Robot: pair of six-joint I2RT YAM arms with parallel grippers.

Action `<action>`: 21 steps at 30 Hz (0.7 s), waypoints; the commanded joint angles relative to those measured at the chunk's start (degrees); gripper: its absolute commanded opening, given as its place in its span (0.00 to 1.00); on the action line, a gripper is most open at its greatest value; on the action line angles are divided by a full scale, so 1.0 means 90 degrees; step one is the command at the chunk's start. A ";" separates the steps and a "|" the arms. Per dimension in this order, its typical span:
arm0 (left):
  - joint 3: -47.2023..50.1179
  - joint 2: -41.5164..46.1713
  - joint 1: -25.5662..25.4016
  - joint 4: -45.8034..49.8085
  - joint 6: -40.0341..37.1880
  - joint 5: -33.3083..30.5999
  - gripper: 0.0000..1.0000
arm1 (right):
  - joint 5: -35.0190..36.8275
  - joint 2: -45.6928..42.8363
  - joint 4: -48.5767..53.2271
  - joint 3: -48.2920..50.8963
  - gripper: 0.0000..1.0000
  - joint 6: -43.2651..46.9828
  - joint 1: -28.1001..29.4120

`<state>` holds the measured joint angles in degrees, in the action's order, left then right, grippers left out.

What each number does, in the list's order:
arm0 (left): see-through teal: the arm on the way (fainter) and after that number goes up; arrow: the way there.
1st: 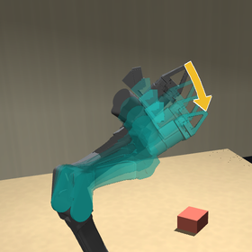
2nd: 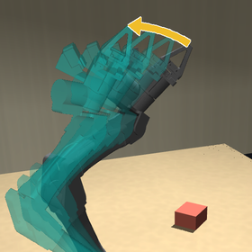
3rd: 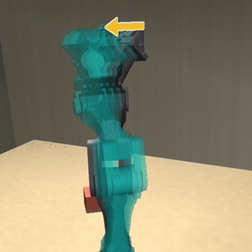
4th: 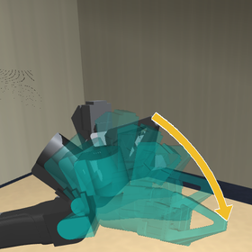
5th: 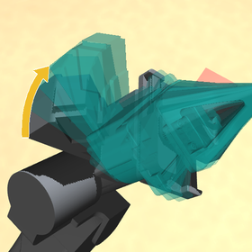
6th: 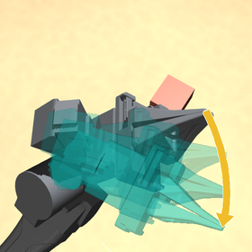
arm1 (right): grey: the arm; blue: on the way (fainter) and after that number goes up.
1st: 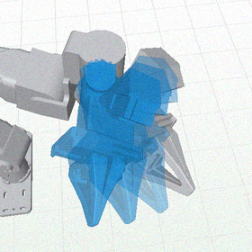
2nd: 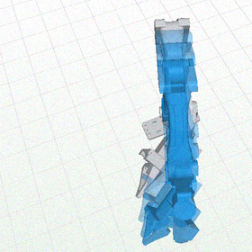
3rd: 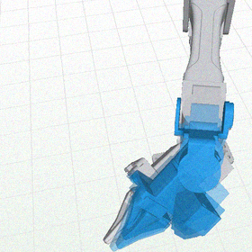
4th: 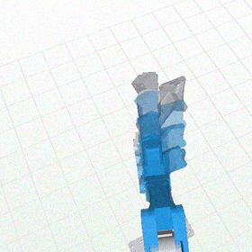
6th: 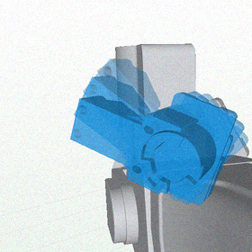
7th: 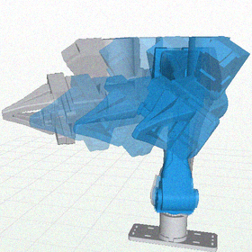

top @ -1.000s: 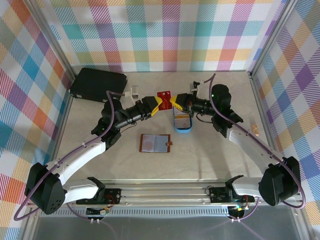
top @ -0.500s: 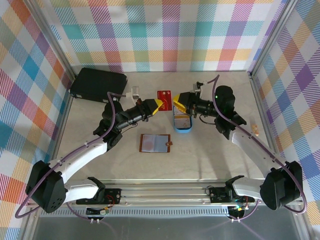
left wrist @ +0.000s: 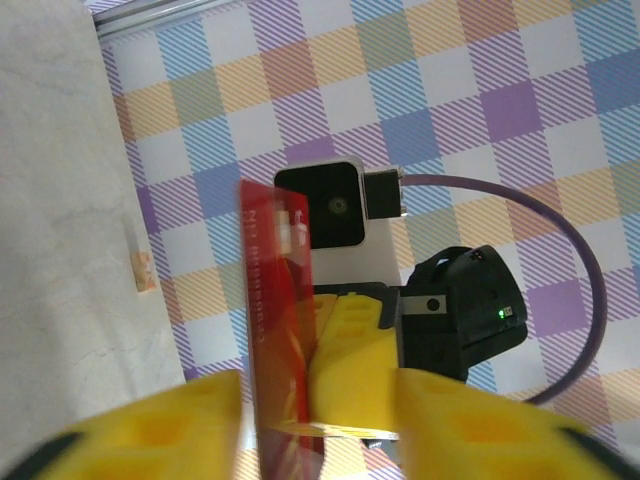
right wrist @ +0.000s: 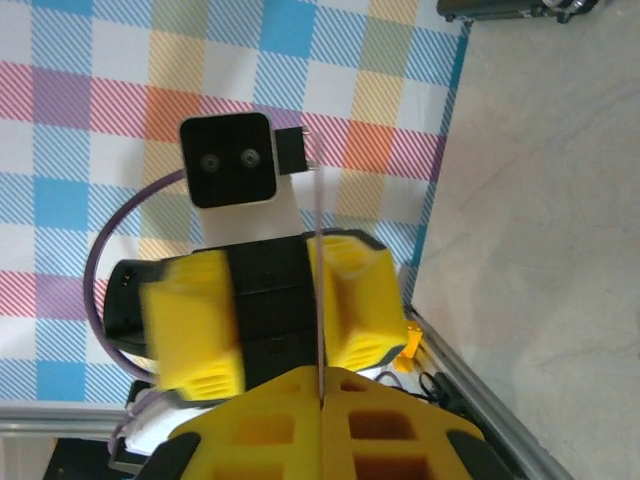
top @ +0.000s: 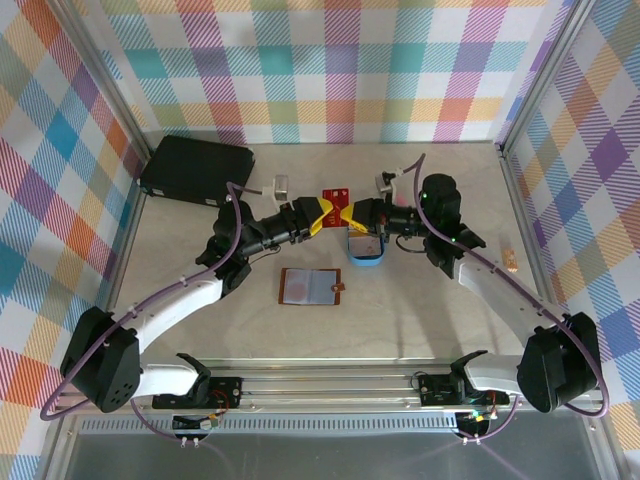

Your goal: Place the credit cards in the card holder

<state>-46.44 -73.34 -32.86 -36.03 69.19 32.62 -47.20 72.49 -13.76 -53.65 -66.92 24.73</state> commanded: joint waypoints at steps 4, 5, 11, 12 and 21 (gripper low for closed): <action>0.0541 0.0993 0.0922 0.2006 -0.0769 0.0488 1.00 | 0.0444 0.0023 0.0605 0.0461 0.00 0.0521 0.0103; 0.0587 0.1123 0.1101 0.2743 -0.1247 0.0590 1.00 | 0.0663 -0.0010 0.0730 0.0644 0.00 0.0649 0.0219; 0.0732 0.1013 0.1461 0.5887 -0.3583 0.0679 0.98 | 0.2608 0.0160 0.0913 0.1647 0.00 0.0995 0.1525; 0.0776 0.0972 0.1514 0.6181 -0.3808 0.0604 0.98 | 0.3000 0.0235 0.0680 0.1824 0.00 0.0948 0.1755; 0.0960 -0.0033 0.1757 0.5971 -0.4474 0.0809 0.90 | 0.4587 0.1503 -0.0515 0.1870 0.00 0.0636 0.2806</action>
<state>-37.32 -72.47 -17.78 16.05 33.50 38.46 -12.93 84.73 -12.56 -35.59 -60.60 48.80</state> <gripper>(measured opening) 0.907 0.054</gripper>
